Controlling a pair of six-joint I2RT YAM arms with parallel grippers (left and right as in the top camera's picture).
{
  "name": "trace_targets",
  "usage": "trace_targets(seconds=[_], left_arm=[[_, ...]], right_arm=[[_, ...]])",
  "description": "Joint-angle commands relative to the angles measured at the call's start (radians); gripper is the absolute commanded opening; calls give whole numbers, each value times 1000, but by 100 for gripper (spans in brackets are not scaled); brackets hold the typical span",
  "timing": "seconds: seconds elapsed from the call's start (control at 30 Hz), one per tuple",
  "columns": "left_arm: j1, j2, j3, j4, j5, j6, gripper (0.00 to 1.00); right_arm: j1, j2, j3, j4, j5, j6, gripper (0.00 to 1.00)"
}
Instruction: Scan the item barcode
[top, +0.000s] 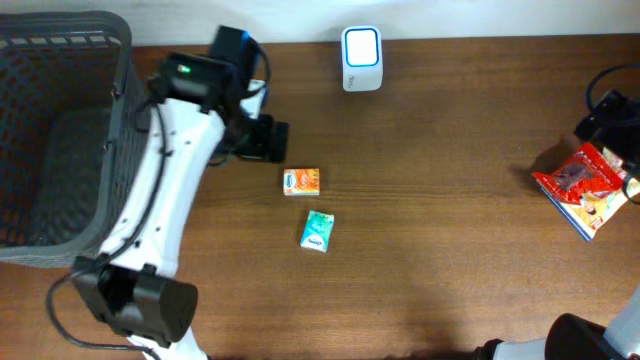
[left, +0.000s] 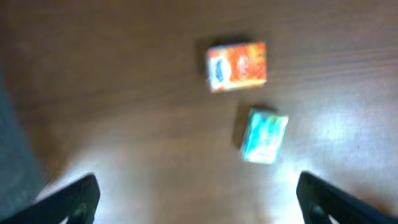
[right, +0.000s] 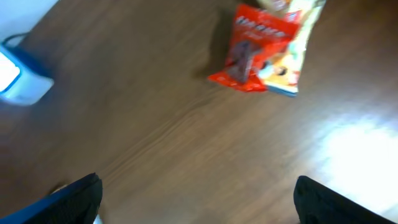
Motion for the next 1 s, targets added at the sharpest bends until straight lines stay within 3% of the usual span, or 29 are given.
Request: trace_targets(seconds=[0.0,0.23,0.3,0.53,0.6,0.9,0.97], left_arm=[[-34,-2,-158,155,68,22,96],[-58,0,-412,414,176,12,68],[-61,1,-466,428,193,11,57],[-70,8,-610,489,344,8,44],[-79,9,-640,513,375,8,29],[-129,9,-719,511,376,8,31],[-149,9,-737,517,368,8,27]], right_arm=[[6,18,-1,-18,-77,-31,98],[6,36,-7,-37,-77,-30,98],[6,40,-10,-37,-77,-30,98],[6,65,-11,-37,-77,-30,98],[6,77,-11,-37,-77,-30,98],[6,116,-12,-37,-77,-30,99],[6,116,-12,-37,-77,-30,99]])
